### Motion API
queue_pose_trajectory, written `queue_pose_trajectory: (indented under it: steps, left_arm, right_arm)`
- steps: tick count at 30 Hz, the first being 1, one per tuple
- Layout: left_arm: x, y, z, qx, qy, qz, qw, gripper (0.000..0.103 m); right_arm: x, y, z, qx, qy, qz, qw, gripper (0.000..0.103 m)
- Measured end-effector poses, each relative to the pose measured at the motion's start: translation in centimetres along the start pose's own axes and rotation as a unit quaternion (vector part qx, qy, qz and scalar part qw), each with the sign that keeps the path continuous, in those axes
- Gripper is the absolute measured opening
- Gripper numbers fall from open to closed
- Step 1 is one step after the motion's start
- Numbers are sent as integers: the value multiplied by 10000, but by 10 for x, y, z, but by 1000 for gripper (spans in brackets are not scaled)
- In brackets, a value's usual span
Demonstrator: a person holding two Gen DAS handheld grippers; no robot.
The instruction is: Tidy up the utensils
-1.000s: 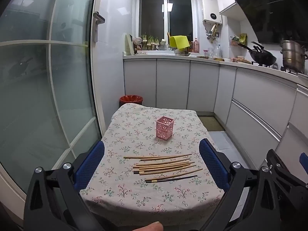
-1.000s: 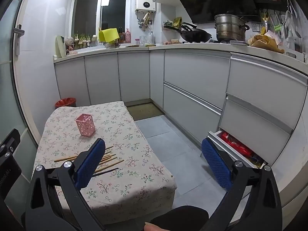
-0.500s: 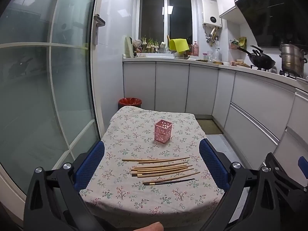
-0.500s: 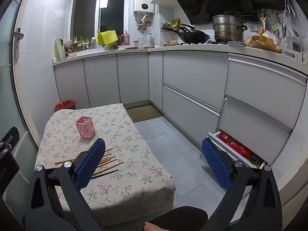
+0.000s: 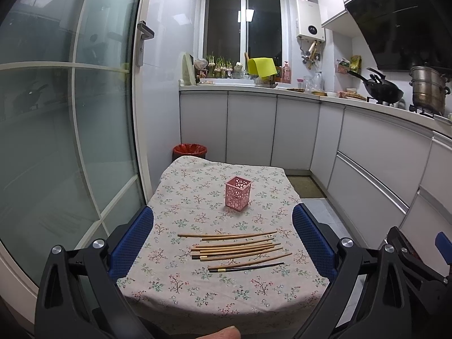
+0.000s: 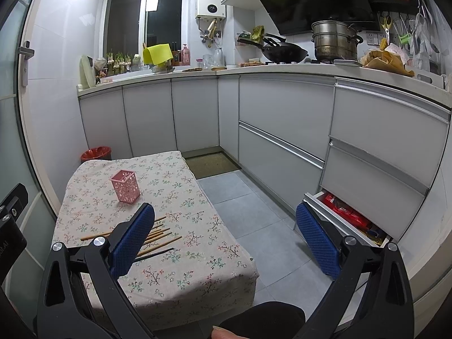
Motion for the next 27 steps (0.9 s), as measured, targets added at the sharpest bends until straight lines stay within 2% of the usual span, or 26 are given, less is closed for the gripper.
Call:
queue_pose_trajectory:
  steps: [27]
  left_arm:
    - [0, -1, -1, 6, -21, 29, 10000, 96]
  right_arm:
    - [-2, -8, 1, -37, 9, 53, 10000, 96]
Point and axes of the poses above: each gripper's, at about its wrist camera, not at the fingertips, and x roughly against the way its jaws point, z to its left, y to its top, the point moved 6 cm from there along -x, roughly the way its jaws point, and after that the axes turned 3 degrees about y, right-handed, at the moved point
